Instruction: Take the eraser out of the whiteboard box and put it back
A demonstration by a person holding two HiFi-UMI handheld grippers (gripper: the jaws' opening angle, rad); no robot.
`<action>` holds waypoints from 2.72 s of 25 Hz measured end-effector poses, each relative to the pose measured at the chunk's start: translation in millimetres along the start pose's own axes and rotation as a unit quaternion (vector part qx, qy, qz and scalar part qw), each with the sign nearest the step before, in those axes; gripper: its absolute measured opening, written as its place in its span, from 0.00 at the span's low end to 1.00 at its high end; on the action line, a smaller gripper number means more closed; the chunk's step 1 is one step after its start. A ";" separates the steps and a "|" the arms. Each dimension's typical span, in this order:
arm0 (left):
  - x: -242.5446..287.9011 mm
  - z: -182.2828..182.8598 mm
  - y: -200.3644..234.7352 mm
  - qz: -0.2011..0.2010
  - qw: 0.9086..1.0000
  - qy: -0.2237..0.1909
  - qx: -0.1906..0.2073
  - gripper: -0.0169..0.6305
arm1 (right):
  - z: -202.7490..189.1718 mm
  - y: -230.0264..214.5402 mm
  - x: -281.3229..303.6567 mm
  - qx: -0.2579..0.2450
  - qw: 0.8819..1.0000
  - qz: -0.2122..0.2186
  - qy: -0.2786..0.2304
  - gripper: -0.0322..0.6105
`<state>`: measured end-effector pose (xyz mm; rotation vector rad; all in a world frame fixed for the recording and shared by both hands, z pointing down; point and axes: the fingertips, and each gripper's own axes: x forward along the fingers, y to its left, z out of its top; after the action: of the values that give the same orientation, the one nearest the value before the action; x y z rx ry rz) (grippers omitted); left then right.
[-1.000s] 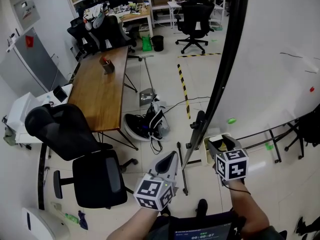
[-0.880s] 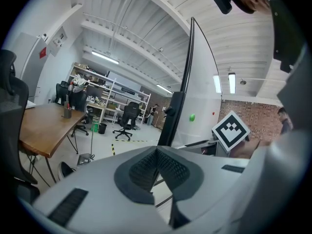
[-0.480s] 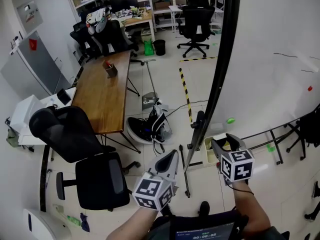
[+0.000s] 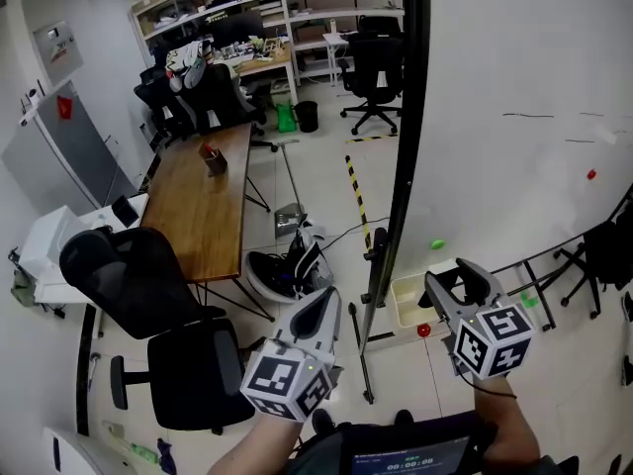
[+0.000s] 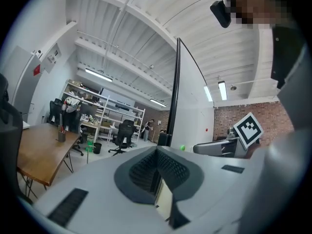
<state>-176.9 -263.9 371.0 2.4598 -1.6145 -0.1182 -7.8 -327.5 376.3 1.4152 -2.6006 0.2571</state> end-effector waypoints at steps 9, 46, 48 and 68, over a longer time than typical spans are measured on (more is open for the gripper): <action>-15.1 44.1 -30.4 -0.015 0.999 -0.037 0.000 0.07 | 46.2 12.0 -47.6 -0.002 0.999 0.017 -0.050 0.47; -20.0 50.9 -61.3 -0.032 0.999 -0.031 0.029 0.07 | 61.3 13.1 -77.7 0.003 0.997 0.034 -0.071 0.47; -18.9 50.2 -59.7 -0.029 0.999 -0.033 0.024 0.07 | 59.2 11.9 -75.6 0.003 0.997 0.033 -0.070 0.47; 21.4 -72.1 -24.4 0.012 0.999 0.053 -0.001 0.07 | -44.5 -19.7 -14.6 0.012 0.999 0.015 -0.031 0.47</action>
<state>-133.8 -265.4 437.3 2.4006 -1.5982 0.0138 19.6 -315.9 417.5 1.4136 -2.6799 0.2524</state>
